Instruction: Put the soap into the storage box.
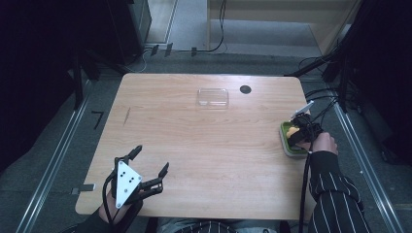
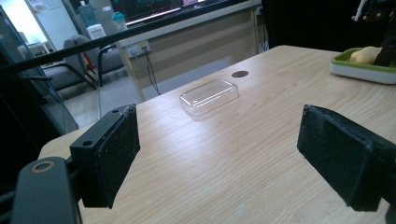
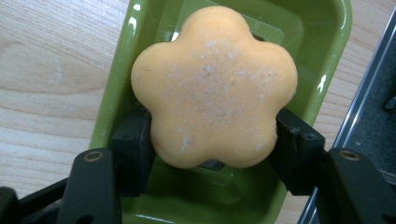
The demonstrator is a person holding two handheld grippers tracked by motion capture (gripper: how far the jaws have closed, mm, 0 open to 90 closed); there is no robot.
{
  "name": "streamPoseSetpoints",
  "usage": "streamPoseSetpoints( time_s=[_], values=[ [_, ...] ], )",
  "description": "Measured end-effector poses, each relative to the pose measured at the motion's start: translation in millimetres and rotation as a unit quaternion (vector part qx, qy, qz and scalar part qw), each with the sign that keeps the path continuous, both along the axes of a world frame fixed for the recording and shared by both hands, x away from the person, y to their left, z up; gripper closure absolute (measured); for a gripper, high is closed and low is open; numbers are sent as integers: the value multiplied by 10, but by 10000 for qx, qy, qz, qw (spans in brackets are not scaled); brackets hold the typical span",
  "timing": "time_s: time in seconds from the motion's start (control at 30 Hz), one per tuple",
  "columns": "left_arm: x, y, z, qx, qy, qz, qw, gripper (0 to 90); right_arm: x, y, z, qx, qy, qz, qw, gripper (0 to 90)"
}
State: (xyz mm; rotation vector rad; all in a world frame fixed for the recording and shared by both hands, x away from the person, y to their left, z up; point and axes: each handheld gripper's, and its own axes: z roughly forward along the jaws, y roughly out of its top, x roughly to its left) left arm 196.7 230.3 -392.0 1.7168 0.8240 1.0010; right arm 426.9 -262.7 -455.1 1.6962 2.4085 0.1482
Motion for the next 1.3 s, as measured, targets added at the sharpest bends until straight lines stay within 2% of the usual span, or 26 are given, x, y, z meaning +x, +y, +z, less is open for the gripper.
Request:
streamPoseSetpoints(
  time_s=[0.3,0.37,0.47,0.8,0.83,1.07,1.3],
  values=[
    [-1,-1,0,6,1,-2,10000,135,-15,8,53,-55,-99,-46,9999,347],
    [0,0,1,13,-2,-4,10000,135,-32,7,104,-40,-203,-64,9998,333],
    [1,-1,0,12,-2,-4,10000,135,-44,9,128,-48,-233,-49,9997,319],
    [1,-1,0,2,3,1,10000,135,-156,82,256,96,-244,60,9996,183],
    [1,-1,0,-1,3,3,10000,135,-184,110,278,158,-223,152,9995,144],
    [1,1,-1,-19,-1,9,10000,135,-290,260,346,289,-233,442,9983,99],
    [-1,4,-1,-21,-1,12,10000,135,-423,415,376,319,-214,754,9964,69]
  ],
)
